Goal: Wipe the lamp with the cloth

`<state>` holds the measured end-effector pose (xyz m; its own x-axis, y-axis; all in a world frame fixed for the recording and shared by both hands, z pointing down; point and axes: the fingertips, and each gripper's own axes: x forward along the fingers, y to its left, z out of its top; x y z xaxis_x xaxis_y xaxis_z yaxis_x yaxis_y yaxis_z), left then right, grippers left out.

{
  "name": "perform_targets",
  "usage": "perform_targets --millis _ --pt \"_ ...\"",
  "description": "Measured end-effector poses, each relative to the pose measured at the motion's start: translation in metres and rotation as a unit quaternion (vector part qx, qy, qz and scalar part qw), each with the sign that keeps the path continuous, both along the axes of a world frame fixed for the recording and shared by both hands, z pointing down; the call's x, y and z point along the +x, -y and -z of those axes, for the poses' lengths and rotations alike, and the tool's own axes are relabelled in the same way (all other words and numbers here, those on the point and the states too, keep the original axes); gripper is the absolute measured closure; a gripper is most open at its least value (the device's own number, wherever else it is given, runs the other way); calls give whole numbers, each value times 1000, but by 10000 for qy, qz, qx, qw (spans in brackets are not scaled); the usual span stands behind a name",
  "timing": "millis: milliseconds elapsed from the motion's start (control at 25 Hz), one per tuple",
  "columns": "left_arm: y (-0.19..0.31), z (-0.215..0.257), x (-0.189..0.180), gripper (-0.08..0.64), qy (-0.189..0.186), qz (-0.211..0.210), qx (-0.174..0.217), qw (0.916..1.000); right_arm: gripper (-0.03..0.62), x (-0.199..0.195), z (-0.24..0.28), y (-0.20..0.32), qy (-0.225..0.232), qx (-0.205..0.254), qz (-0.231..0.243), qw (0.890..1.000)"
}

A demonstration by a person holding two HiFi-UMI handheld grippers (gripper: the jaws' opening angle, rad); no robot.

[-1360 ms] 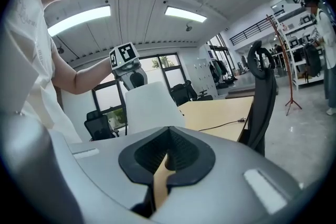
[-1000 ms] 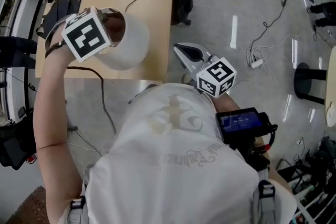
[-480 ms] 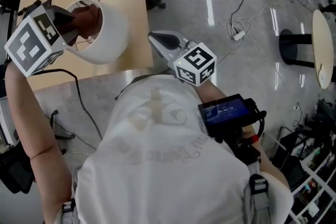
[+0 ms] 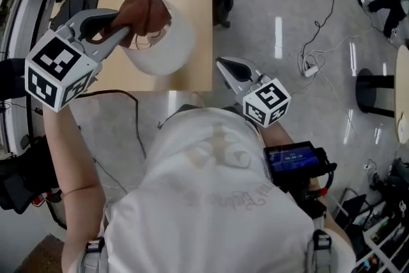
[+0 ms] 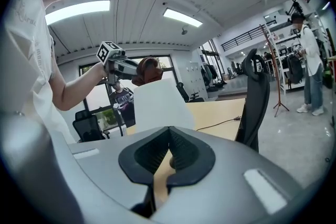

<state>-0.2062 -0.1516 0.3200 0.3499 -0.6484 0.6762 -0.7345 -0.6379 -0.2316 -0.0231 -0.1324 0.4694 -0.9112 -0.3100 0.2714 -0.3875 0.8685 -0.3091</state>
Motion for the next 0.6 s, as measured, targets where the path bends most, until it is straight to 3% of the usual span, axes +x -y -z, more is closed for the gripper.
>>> perform_targets --millis 120,200,280,440,520,600 --pt "-53 42 -12 466 -461 690 971 9918 578 4 16 -46 65 107 74 9999" --pt "-74 62 -15 466 -899 1144 1671 9751 578 13 18 -62 90 119 75 9999" --pt "-93 69 -15 466 -1403 1609 2219 9514 578 23 17 -70 137 128 97 9998" --pt "-137 53 -1 466 -2312 2266 2678 9075 578 44 14 -87 233 121 96 9996" --pt "-156 40 10 466 -2488 2351 2810 8966 578 51 13 -99 256 108 100 9996" --pt "-176 25 22 466 -2498 2381 2866 8937 578 56 12 -115 265 111 127 9995"
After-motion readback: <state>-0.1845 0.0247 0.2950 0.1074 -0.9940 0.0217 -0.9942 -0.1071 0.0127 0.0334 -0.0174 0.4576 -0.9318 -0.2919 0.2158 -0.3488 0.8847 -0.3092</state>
